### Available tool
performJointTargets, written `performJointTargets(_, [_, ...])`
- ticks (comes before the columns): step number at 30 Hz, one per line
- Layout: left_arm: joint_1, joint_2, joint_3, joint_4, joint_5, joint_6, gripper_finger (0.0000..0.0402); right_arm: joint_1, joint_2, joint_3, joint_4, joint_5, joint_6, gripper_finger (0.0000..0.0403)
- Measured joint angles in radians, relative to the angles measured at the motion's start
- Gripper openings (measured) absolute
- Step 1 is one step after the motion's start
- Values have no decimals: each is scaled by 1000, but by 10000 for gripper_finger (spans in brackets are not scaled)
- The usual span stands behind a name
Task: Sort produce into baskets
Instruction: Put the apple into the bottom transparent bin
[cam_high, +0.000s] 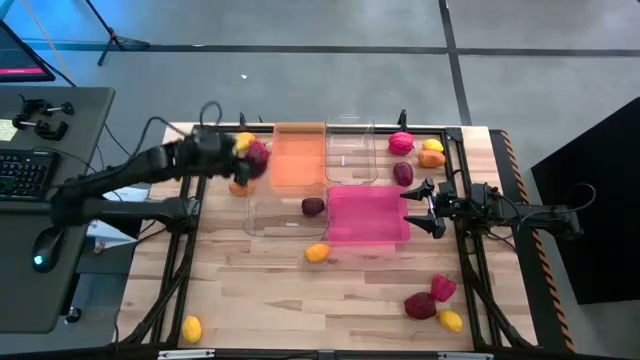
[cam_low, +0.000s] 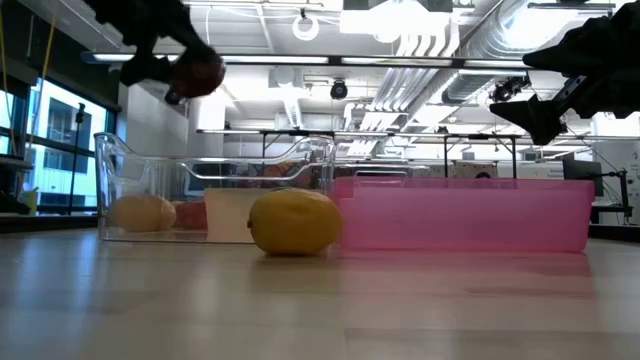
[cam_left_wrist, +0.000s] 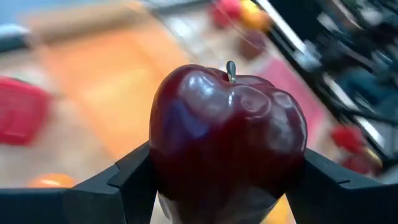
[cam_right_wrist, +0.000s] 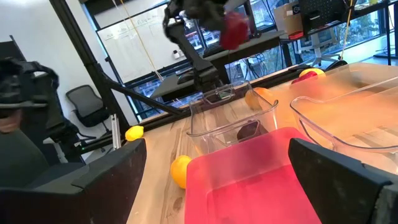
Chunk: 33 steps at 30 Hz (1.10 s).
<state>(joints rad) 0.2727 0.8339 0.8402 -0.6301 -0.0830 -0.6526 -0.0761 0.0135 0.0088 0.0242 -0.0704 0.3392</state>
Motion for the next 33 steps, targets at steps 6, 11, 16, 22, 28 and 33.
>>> performJointTargets(6, [-300,98,-1,0,-149,12,256,0,0,0,0,0,0,383])
performJointTargets(11, [-384,168,-1,6,-271,-19,313,0,0,0,0,0,0,383])
performJointTargets(16, [-397,218,-1,8,-282,14,341,0,0,0,0,0,0,383])
performJointTargets(22, [-381,255,-1,8,-155,53,351,0,0,0,0,0,0,383])
performJointTargets(28, [-368,236,-1,66,-136,188,390,0,0,0,0,0,0,383])
performJointTargets(33, [-346,167,-1,236,-140,235,396,0,0,0,0,0,0,383])
